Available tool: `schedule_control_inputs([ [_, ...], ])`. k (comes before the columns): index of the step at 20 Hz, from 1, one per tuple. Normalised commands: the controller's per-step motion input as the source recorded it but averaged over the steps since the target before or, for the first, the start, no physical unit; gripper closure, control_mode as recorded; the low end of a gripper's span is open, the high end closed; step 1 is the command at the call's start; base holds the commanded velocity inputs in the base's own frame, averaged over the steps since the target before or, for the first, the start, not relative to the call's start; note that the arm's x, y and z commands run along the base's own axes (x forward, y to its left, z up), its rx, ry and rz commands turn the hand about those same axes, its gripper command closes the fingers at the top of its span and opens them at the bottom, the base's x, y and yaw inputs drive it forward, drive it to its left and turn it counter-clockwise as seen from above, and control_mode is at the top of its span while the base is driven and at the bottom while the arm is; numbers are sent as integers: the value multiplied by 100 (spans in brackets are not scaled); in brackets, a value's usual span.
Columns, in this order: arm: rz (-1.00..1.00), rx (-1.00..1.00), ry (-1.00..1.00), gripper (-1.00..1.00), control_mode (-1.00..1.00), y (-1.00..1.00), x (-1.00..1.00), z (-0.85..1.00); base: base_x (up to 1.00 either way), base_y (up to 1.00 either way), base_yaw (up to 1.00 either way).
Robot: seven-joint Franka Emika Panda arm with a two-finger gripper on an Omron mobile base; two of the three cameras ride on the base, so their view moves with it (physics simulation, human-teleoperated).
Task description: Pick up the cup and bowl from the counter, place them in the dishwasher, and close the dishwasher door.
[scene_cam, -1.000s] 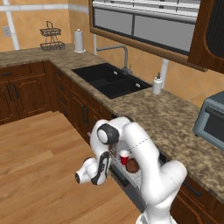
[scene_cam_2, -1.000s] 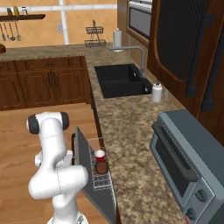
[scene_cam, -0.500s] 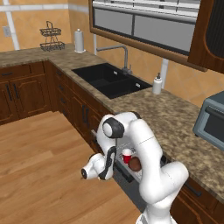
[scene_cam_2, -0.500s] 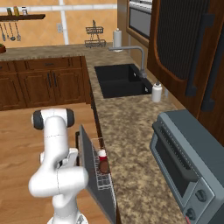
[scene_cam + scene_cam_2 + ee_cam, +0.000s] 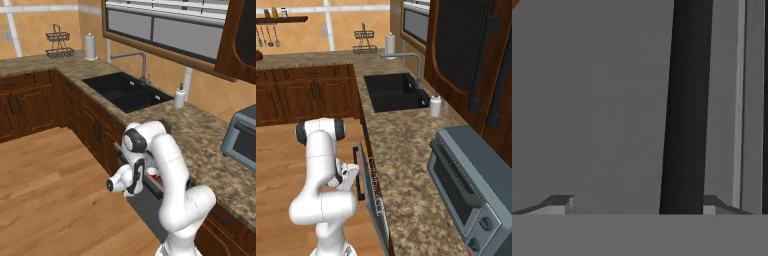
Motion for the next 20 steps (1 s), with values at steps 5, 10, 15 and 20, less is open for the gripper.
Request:
schedule_control_inputs([
  [5, 0, -98, -34, -100, -100, -100, -13, -40, 0, 0, 0],
  [10, -2, -100, -61, -100, -100, -65, -20, -16, 0, 0, 0],
  [15, -1, -100, -69, -100, -100, -49, -9, -21, 0, 0, 0],
  [20, -10, -100, -77, -100, -100, -14, -9, -31, 0, 0, 0],
])
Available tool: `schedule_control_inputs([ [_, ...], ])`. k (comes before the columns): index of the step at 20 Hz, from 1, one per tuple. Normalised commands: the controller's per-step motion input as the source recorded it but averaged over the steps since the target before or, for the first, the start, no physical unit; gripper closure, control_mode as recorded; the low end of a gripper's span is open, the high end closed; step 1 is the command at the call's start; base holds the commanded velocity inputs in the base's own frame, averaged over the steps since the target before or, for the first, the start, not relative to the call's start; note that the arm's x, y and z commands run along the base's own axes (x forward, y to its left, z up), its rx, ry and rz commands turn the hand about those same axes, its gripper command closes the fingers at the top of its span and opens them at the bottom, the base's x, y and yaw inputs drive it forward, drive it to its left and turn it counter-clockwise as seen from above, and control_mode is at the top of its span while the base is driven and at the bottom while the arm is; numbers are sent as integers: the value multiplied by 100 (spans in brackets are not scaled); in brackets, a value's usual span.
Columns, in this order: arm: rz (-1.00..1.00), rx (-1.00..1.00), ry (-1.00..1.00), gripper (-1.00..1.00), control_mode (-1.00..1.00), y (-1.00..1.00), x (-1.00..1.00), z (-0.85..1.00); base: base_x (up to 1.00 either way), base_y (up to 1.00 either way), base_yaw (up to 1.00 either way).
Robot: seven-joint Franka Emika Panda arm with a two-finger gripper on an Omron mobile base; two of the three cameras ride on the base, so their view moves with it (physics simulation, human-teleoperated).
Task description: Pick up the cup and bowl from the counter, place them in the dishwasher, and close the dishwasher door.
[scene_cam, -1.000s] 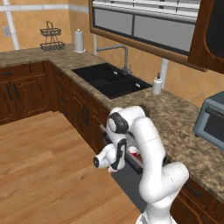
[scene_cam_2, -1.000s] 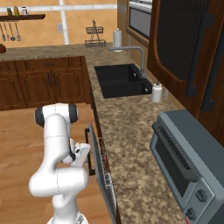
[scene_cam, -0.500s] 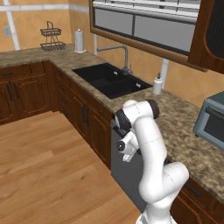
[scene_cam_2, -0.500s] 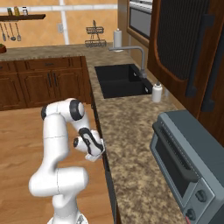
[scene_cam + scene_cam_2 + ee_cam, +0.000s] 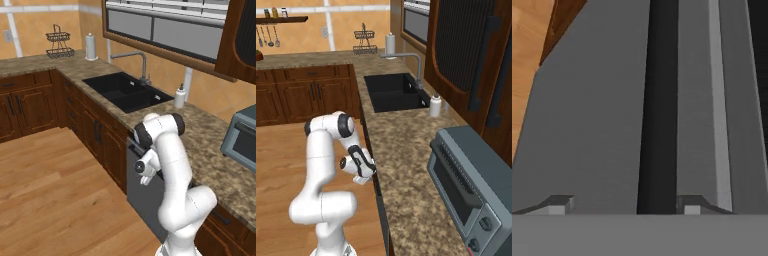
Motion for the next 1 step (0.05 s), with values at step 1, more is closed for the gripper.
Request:
schedule_control_inputs([
  [1, -13, -100, -77, -100, -100, -6, -6, -33, 0, 0, 0],
])
